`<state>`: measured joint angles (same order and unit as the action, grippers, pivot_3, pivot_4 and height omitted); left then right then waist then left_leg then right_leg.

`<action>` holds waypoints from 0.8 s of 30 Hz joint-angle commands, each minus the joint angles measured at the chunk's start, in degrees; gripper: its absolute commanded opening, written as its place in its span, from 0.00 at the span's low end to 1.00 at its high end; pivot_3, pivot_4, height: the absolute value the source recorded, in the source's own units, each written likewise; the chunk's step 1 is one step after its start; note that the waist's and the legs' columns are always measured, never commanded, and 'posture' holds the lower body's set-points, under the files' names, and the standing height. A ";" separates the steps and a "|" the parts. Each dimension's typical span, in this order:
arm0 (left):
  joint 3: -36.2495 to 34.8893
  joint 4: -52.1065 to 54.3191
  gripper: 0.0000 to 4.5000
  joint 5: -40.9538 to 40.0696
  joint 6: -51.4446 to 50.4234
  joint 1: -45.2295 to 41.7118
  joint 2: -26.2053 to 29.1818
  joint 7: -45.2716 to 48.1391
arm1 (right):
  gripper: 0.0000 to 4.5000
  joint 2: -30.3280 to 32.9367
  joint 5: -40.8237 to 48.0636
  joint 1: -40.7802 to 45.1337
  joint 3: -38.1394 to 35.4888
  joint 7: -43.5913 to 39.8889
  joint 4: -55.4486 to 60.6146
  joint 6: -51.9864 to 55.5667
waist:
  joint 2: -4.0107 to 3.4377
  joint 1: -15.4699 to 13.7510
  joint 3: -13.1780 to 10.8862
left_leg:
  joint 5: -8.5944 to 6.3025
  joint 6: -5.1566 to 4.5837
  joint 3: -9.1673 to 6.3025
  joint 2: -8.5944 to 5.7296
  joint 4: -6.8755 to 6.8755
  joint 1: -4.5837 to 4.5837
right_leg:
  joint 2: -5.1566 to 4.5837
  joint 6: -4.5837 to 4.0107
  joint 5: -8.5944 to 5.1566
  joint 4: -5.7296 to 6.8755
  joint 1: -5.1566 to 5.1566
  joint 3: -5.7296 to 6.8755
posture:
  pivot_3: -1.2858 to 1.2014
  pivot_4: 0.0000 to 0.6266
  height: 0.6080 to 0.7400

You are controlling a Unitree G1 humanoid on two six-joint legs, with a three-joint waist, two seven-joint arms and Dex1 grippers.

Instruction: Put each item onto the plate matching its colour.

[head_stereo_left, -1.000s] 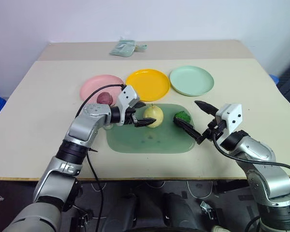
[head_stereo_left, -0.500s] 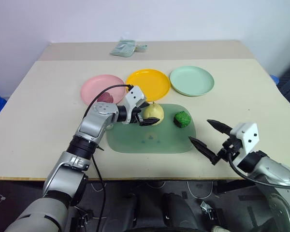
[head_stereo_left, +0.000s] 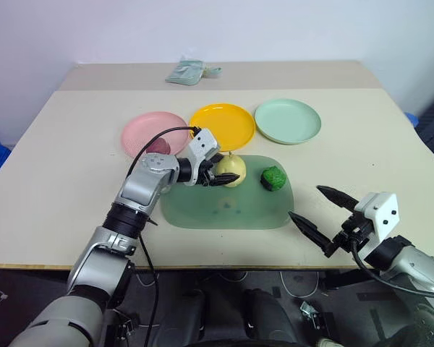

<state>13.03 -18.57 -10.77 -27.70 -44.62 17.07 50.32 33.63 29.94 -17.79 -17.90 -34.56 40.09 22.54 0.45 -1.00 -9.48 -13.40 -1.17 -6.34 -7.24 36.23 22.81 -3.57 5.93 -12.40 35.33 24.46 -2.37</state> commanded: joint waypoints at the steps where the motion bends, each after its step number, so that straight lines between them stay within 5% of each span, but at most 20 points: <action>1: -7.16 -4.70 0.68 -1.62 1.40 -8.47 -2.80 -7.64 | 1.00 -0.63 -0.56 1.23 0.38 0.52 0.52 -1.64 | 0.08 -0.14 -0.05 | 0.00 0.00 -0.01 0.00 0.01 0.02 | 0.00 0.00 0.00 0.00 0.01 0.01 | 0.52 0.24 1.00; 10: -14.26 -43.72 0.68 4.68 18.68 -29.35 -9.55 -34.30 | 1.00 -0.58 -1.57 9.22 3.05 2.97 -2.72 -0.25 | 0.25 0.11 -0.15 | -0.01 -0.01 0.00 -0.02 -0.04 0.01 | 0.00 0.09 -0.04 -0.06 0.01 0.04 | 0.52 0.24 1.00; 18: -15.81 -55.04 0.68 6.85 24.07 -31.67 -14.15 -38.11 | 1.00 -0.50 -3.54 12.77 4.19 3.58 -5.31 -0.69 | 0.41 0.14 -0.24 | -0.01 -0.02 0.02 -0.08 0.04 0.16 | -0.02 0.13 -0.01 0.02 0.14 0.05 | 0.52 0.24 1.00; 19: -15.55 -55.29 0.90 7.38 24.58 -31.51 -14.32 -38.02 | 1.00 -0.55 -3.59 12.97 4.29 3.68 -5.29 -0.65 | 0.41 0.19 -0.24 | -0.01 -0.02 0.02 -0.08 0.03 0.16 | -0.02 0.13 -0.01 0.04 0.15 0.04 | 0.52 0.24 1.00; 20: -15.71 -55.42 0.98 7.47 24.81 -31.43 -14.45 -37.94 | 1.00 -0.64 -3.63 13.19 4.37 3.79 -5.28 -0.58 | 0.40 0.18 -0.24 | -0.01 -0.01 0.02 -0.08 0.03 0.15 | -0.02 0.13 0.00 0.06 0.15 0.04 | 0.52 0.24 1.00; 24: -16.14 -55.24 0.99 7.80 25.54 -31.14 -14.30 -37.88 | 1.00 -0.87 -3.90 13.88 4.77 4.10 -5.37 -0.29 | 0.40 0.17 -0.24 | -0.01 -0.02 0.02 -0.08 0.05 0.15 | -0.02 0.13 0.00 0.10 0.15 0.04 | 0.52 0.24 1.00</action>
<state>-2.18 -74.89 -3.38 -3.82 -73.69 2.35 12.29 33.08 25.95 -4.54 -12.80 -30.75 33.64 22.73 0.85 -0.83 -9.71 -13.41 -1.19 -6.32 -7.33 36.28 22.96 -3.59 6.06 -12.40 35.43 24.61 -2.33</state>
